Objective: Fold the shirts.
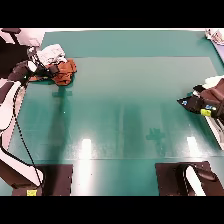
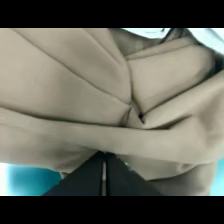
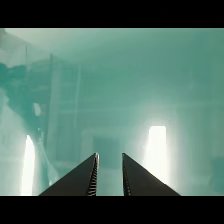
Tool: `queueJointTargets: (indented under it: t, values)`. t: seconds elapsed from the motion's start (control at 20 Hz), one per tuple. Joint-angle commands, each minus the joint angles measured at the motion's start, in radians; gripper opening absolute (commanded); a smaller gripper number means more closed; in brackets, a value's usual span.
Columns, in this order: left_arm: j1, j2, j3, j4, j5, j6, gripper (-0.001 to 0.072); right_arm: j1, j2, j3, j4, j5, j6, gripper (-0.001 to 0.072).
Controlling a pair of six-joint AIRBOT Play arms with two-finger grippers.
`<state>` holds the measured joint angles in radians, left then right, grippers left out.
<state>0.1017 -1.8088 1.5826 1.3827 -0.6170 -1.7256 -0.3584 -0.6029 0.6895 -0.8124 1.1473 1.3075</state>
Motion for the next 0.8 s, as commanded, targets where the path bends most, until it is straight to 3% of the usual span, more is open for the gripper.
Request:
queueJointTargets:
  t: [0.0, 0.2, 0.35, 0.6, 0.75]
  values:
    - [0.001, -0.002, 0.084, -0.003, -0.121, 0.007, 0.0021, 0.0, 0.062, 0.001, -0.003, -0.018, 0.0, 0.018]
    - [0.0, 0.103, 0.208, 0.002, -0.357, 0.007, 0.0021, 0.0, 0.063, 0.001, 0.008, -0.018, 0.001, 0.0179]
    - [0.0, 0.282, 0.209, -0.002, -0.447, 0.018, 0.0021, 0.0, 0.025, 0.001, 0.068, -0.029, 0.001, 0.0179]
    - [-0.041, 0.591, 0.21, -0.264, -0.272, 0.013, 0.002, 0.0, -0.036, 0.016, 0.22, -0.083, -0.046, 0.0179]
    - [-0.177, 0.618, 0.243, -0.447, -0.231, 0.013, 0.002, 0.0, -0.048, 0.107, 0.215, -0.105, -0.084, 0.0179]
